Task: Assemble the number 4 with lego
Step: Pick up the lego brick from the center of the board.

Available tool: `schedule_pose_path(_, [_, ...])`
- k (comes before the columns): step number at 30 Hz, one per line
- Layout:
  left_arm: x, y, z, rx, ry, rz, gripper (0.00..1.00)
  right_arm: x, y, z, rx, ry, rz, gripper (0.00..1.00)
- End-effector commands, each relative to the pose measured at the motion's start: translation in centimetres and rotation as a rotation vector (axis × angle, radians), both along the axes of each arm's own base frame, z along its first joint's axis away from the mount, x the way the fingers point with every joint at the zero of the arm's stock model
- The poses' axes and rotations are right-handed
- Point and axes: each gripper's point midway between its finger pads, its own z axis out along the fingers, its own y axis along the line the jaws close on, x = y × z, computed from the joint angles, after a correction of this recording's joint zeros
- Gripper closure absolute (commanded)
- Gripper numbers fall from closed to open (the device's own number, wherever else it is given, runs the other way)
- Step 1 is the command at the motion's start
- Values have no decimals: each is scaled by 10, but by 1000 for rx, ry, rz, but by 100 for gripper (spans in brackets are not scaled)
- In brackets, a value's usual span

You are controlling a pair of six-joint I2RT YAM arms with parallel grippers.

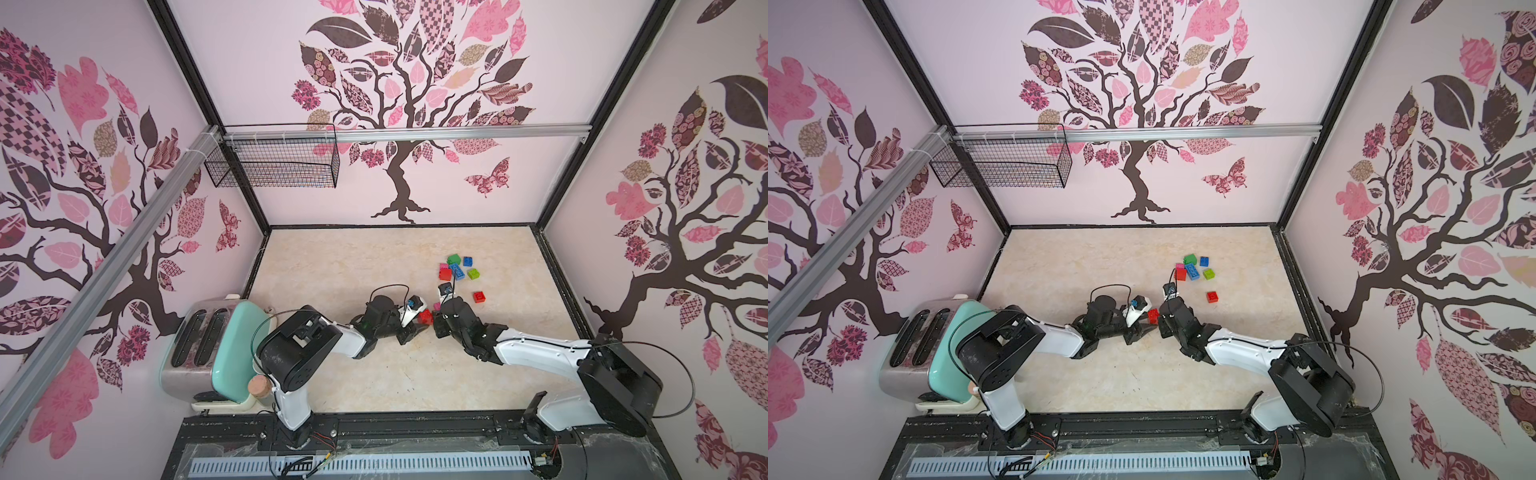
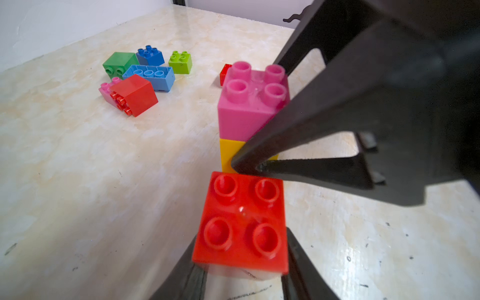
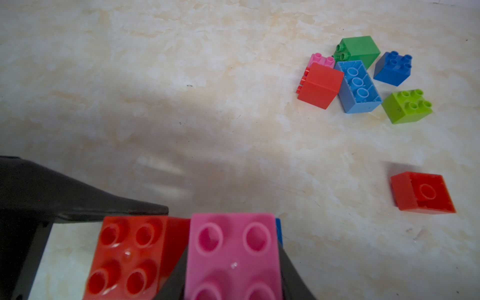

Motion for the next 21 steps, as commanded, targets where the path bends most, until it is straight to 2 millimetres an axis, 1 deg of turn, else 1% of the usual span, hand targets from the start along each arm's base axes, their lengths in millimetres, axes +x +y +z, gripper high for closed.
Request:
schedule_pose_path(1, [-6, -10, 2, -19, 5, -48, 68, -54, -21, -70, -144, 286, 65, 100])
schedule_pose_path(3, [-5, -10, 2, -17, 4, -43, 79, -54, -21, -71, -143, 289, 67, 100])
schedule_pose_path(4, [-5, -10, 1, -13, 4, -37, 82, -55, -22, -72, -146, 291, 63, 100])
schedule_pose_path(5, [-5, -9, 0, -7, 3, -33, 82, -55, -22, -72, -147, 293, 62, 100])
schedule_pose_path(9, [-3, -2, -6, 25, -10, 0, 87, -54, -23, -68, -141, 282, 55, 88])
schedule_pose_path(11, [1, 2, -7, 50, -29, 35, 95, -52, -22, -63, -132, 269, 54, 82])
schedule_pose_path(12, [4, 5, -8, 69, -44, 61, 100, -52, -21, -60, -124, 264, 55, 78])
schedule_pose_path(16, [17, 14, -3, 94, -77, 148, 100, -51, -16, -39, -65, 225, 68, 57])
schedule_pose_path(17, [18, 15, -2, 95, -78, 156, 100, -51, -15, -34, -46, 213, 73, 53])
schedule_pose_path(20, [18, 16, -1, 92, -75, 164, 100, -57, -13, -17, 20, 178, 99, 32])
schedule_pose_path(21, [18, 16, -2, 89, -68, 166, 100, -60, -13, -11, 43, 166, 106, 28])
